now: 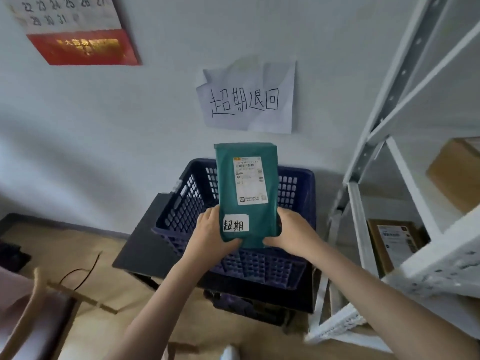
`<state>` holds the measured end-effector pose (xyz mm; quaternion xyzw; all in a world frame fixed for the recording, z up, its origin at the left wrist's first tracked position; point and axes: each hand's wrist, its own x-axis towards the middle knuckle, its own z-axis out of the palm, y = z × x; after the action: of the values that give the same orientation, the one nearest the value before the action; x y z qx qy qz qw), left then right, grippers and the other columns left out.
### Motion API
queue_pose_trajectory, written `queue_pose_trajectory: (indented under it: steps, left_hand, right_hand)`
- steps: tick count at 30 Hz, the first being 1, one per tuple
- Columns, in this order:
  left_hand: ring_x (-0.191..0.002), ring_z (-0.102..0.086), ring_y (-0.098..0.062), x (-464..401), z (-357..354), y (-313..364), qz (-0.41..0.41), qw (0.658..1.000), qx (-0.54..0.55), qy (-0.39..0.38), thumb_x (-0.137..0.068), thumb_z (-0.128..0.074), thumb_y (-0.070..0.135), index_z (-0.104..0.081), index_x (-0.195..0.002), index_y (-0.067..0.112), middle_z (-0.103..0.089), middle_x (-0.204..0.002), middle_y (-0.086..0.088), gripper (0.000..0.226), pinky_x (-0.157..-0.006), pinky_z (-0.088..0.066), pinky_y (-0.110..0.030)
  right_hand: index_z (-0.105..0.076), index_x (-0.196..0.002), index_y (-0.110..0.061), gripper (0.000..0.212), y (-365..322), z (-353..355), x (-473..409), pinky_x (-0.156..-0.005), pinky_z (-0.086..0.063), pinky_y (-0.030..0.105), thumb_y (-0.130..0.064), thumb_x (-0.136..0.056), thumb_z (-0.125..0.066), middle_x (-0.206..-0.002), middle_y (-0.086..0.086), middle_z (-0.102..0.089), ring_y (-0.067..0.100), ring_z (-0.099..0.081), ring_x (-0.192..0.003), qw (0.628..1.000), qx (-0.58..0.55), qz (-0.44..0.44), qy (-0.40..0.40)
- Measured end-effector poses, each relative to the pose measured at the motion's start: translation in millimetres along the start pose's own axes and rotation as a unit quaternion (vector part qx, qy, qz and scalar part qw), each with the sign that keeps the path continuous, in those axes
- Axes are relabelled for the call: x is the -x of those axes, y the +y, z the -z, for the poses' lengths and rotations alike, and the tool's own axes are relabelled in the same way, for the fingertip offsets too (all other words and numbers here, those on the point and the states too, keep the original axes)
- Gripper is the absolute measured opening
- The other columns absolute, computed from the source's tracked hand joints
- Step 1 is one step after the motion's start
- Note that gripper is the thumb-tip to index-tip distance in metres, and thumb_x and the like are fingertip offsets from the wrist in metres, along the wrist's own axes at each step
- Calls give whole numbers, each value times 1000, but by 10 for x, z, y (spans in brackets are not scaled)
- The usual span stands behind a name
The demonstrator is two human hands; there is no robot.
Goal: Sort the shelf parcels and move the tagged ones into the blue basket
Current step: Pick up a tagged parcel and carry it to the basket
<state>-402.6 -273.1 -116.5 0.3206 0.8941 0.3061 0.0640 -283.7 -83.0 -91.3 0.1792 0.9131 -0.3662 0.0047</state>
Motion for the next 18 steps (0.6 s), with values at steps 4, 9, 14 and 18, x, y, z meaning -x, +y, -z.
queue_pose_trajectory:
  steps: [4, 9, 14, 18]
  left_hand:
    - [-115, -37, -13, -688, -108, -315, -39, 993, -25, -110, -68, -80, 47, -41, -133, 27, -44, -119, 11, 78, -95, -40, -34]
    - [-116, -44, -14, -1256, -358, -667, -57, 961, -25, -270, -57, -75, 64, -43, -131, 32, -48, -122, 11, 87, -99, -46, -39]
    - [-119, -50, -10, -1444, -744, -942, -54, 922, 2, -383, -69, -86, 45, -43, -137, 23, -49, -128, 12, 83, -102, -45, -29]
    - [-122, -50, -11, -1472, -1016, -1090, -49, 896, -10, -441, -58, -85, 57, -44, -137, 25, -52, -135, 8, 95, -106, -44, -35]
  right_hand:
    - [-57, -125, -20, 56, 124, -127, -454, -80, -51, 30, -26, -76, -85, -114, -5, -65, 16, -64, -101, 998, 0, -67, -10]
    - [-57, -122, -19, 53, 335, -375, -789, -81, -51, 30, -23, -77, -84, -110, -10, -62, 15, -61, -99, 985, -6, -168, -44]
    - [-56, -108, -16, 45, 623, -631, -943, -59, -41, 24, -20, -72, -83, -100, -1, -60, 19, -61, -89, 965, 36, -251, -60]
    - [-53, -117, -15, 64, 830, -792, -1048, -76, -51, 31, -21, -65, -90, -108, 1, -64, 18, -61, -92, 941, 55, -313, -112]
